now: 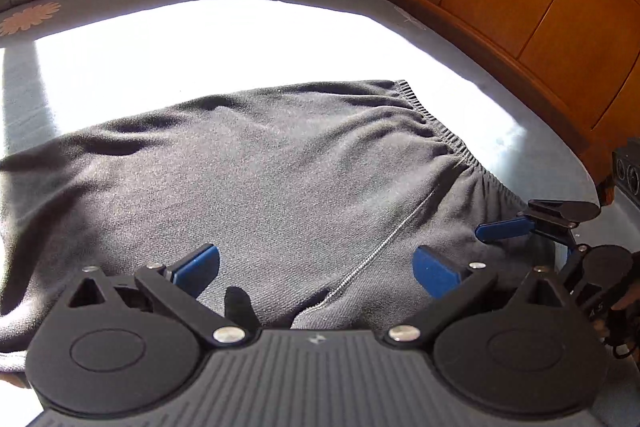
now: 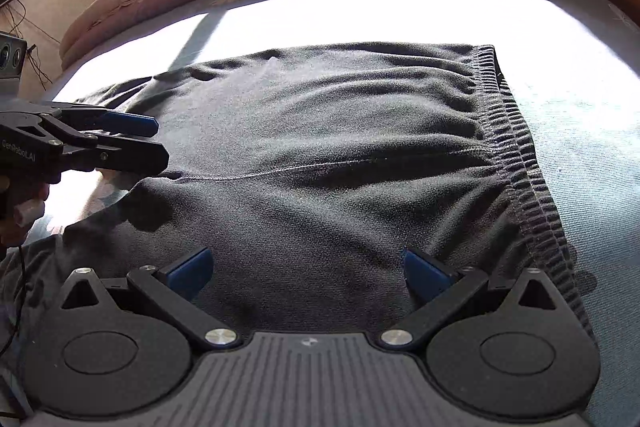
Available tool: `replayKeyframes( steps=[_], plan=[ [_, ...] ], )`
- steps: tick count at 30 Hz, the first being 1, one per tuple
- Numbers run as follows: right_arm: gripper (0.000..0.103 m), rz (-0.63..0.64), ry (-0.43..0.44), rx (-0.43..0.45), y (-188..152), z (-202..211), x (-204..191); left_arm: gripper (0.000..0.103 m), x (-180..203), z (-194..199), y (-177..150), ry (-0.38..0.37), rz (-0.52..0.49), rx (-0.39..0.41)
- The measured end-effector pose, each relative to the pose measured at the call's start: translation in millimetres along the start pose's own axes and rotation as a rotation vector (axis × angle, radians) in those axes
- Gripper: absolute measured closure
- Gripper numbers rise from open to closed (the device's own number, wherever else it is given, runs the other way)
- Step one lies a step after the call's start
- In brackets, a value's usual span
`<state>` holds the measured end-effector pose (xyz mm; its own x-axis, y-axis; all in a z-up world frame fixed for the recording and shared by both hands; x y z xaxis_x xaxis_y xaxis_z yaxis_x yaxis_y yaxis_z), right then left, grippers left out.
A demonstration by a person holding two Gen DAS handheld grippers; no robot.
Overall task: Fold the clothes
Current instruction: 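Move both open grippers to the elastic waistband of the grey pants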
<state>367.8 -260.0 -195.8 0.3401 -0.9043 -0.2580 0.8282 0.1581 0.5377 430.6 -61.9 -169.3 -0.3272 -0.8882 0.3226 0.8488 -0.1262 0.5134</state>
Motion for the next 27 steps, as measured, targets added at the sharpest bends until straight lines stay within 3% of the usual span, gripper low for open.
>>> replayKeyframes(
  steps=[6, 9, 13, 20, 27],
  plan=[
    [0.000, 0.054, -0.058, -0.172, -2.8, -7.2, -6.5, 0.001, -13.9, -6.9, 8.3, -0.003, 0.124, -0.118],
    [0.000, -0.071, -0.029, -0.257, 0.9, 3.5, -2.6, 0.001, -7.1, 0.2, 22.6, -0.013, 0.137, -0.155],
    [0.000, -0.210, 0.021, -0.267, 5.5, 35.2, -1.1, 0.001, 10.3, -1.1, 40.0, -0.028, 0.098, -0.178],
    [0.000, -0.232, 0.027, -0.270, 12.9, 61.1, 13.5, 0.001, 24.5, -28.2, 50.3, -0.037, 0.112, -0.203],
    [0.000, -0.182, 0.133, -0.204, 64.0, 55.1, 71.3, 0.001, 12.3, -49.7, 44.2, 0.011, 0.178, -0.240]
  ],
)
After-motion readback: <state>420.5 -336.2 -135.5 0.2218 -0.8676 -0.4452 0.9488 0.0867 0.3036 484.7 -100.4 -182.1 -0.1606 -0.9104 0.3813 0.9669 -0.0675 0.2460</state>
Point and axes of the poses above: each gripper's, at about its wrist camera, not at the fingertips, and z roughly against the way its jaws point, x to its right, y to its top, the point moved 9 cm from there along -z, roughly the way its jaws point, and after that the axes turned 4 degrees about -x, right-handed, at the moved point
